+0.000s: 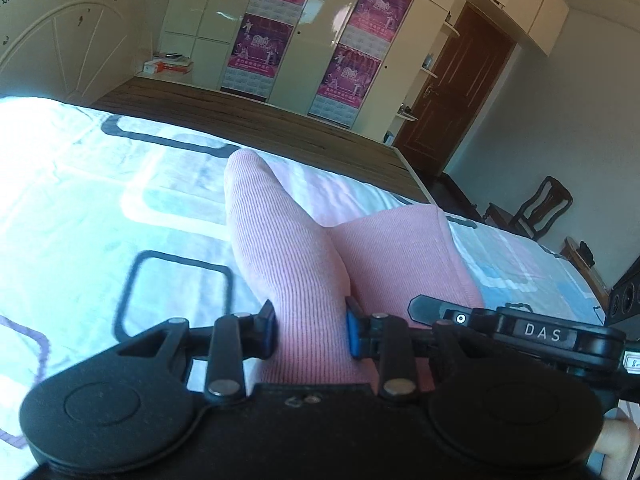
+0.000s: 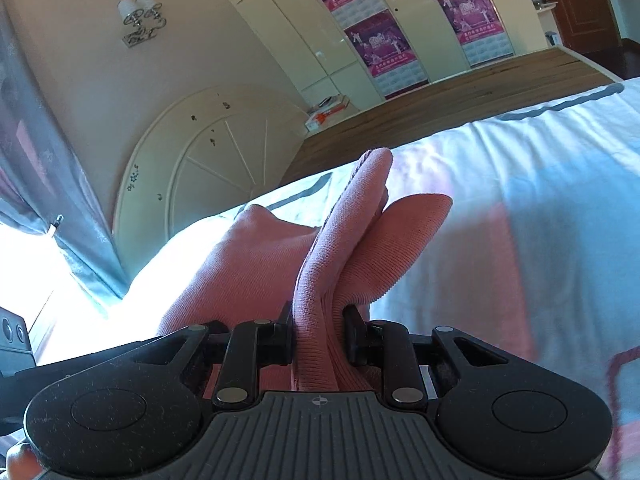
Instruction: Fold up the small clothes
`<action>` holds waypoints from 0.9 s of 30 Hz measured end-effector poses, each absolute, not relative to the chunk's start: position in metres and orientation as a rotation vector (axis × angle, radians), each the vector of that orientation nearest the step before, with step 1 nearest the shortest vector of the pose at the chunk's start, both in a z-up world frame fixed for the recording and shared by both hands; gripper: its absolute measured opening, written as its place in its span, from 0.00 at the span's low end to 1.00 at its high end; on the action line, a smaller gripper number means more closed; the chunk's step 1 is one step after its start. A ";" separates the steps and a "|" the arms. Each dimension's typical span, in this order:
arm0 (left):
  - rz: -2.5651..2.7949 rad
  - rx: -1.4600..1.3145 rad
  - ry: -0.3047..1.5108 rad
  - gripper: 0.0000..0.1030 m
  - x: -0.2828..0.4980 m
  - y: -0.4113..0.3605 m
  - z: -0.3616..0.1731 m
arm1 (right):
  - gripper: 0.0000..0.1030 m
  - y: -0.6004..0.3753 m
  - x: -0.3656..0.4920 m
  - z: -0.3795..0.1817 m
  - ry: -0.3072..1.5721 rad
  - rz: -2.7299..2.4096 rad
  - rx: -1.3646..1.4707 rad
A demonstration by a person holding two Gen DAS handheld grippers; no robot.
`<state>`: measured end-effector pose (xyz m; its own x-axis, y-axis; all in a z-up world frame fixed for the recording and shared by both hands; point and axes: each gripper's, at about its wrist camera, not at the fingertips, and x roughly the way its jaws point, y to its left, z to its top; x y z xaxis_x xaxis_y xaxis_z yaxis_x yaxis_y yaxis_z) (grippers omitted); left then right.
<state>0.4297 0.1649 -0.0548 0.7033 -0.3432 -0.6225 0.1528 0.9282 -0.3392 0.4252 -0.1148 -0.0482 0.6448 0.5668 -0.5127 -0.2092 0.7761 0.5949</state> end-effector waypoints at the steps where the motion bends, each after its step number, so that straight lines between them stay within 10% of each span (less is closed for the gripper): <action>1: -0.272 -0.269 0.738 0.29 0.432 0.182 -0.053 | 0.23 -0.094 0.431 -0.051 0.750 0.471 0.529; 27: -0.089 -0.163 0.734 0.47 0.444 0.326 -0.095 | 0.29 0.013 0.478 -0.102 0.824 0.279 0.349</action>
<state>0.4441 0.3265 -0.0954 0.7396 -0.1380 -0.6587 0.0243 0.9836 -0.1787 0.4777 0.0134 -0.1015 0.6488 0.3735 -0.6630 -0.1062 0.9072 0.4071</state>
